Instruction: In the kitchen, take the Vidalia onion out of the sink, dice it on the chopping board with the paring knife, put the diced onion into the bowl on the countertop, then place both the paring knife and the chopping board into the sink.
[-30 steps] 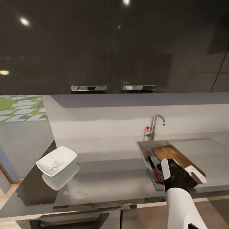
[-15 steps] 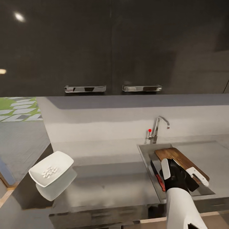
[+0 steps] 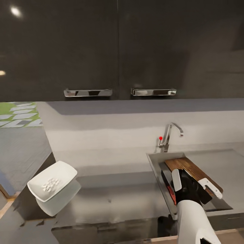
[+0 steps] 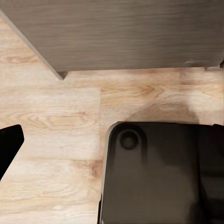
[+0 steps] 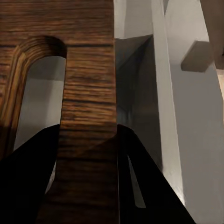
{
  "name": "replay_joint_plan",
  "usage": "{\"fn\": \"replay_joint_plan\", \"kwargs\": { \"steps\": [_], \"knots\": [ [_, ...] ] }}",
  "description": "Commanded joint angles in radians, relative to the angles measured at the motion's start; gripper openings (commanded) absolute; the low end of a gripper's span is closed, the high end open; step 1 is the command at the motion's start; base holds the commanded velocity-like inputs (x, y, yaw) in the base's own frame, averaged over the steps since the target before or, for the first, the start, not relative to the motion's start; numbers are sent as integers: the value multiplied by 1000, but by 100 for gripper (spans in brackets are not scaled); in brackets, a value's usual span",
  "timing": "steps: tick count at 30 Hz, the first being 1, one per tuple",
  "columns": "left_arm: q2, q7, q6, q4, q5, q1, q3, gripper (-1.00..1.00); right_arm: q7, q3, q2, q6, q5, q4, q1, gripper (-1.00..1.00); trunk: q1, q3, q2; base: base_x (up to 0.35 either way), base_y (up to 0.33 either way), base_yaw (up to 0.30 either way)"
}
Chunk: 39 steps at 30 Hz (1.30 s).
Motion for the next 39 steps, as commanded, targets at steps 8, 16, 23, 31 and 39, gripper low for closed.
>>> {"fn": "replay_joint_plan", "kwargs": {
  "steps": [8, 16, 23, 31, 39],
  "knots": [
    [0, 3, -1, -2, 10, 0, -9, 100, -1, 1, 1, 10, 0, -2, -1, -100, 1, -15, -2, 189, 0, 0],
    [0, 3, 0, -2, 11, 0, -9, 100, 0, 2, 1, 9, 0, -2, -1, -100, 1, -27, -2, 9, 0, 0],
    [0, 3, 0, -2, 10, 1, -9, 100, 2, 2, 1, 9, -2, 1, -1, -100, 1, -39, -2, 52, 0, 0],
    [0, 3, 0, -2, 11, 0, -9, 100, 4, 3, 1, 9, -37, 3, -1, -100, 1, -51, -2, 45, 0, 0],
    [0, 3, 0, 0, 11, 0, -9, 100, 5, 4, 1, 9, -43, 3, -1, -100, 1, -64, -2, 0, 0, 0]
  ]
}}
